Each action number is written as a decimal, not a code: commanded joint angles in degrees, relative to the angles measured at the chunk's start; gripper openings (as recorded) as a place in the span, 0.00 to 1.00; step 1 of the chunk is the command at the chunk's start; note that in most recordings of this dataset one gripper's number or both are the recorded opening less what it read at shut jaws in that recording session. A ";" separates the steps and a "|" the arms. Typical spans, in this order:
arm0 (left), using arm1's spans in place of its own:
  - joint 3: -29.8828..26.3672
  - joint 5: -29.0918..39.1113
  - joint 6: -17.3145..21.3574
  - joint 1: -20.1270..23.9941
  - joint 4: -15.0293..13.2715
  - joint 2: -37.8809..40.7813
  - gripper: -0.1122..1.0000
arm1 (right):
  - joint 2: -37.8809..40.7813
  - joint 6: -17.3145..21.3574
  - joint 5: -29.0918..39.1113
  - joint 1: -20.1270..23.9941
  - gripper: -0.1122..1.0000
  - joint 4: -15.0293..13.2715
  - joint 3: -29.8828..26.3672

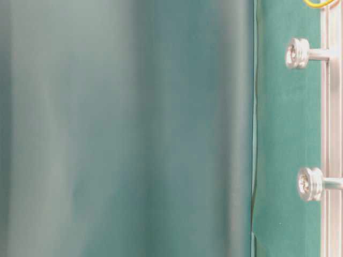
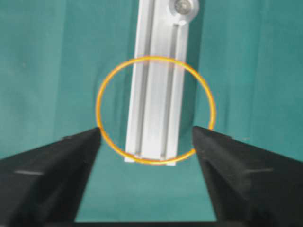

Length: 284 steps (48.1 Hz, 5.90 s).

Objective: Hook the rubber onto the shaft.
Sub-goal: 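Open the right gripper and lower it over the band's near edge, then close the right gripper on the orange rubber band, then lift the band with the right gripper and carry it left along the rail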

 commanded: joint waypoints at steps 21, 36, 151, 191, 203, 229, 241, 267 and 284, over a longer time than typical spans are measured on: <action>-1.58 -0.53 0.18 -0.09 0.18 0.44 0.10 | 0.00 0.09 0.88 -0.09 0.92 -0.18 -1.58; -1.58 -0.53 0.26 -0.09 0.18 0.44 0.10 | 0.00 0.09 0.88 -0.09 0.92 0.00 -1.58; -1.49 -0.53 0.18 -0.09 0.18 0.44 0.10 | 29.62 0.09 -28.04 10.02 0.92 4.48 11.69; -1.49 -0.53 0.18 -0.09 0.18 0.44 0.10 | 33.13 0.00 -32.78 10.02 0.14 3.52 13.36; -1.49 -0.53 0.18 -0.09 0.18 0.44 0.10 | 33.05 0.00 -32.96 10.02 0.14 3.52 13.10; -1.49 -0.53 0.18 -0.09 0.18 0.44 0.10 | 24.43 0.09 -20.04 10.02 0.14 3.43 7.03; -1.49 -0.62 0.18 -0.09 0.18 0.44 0.10 | 20.83 0.09 -10.11 10.02 0.14 1.41 1.14; -1.49 -0.62 0.18 -0.09 0.18 0.44 0.10 | 16.79 0.09 7.65 10.11 0.14 -0.53 -10.63; -1.49 -1.23 0.18 -0.09 0.18 0.44 0.10 | 17.93 0.09 7.91 10.02 0.14 -0.97 -11.25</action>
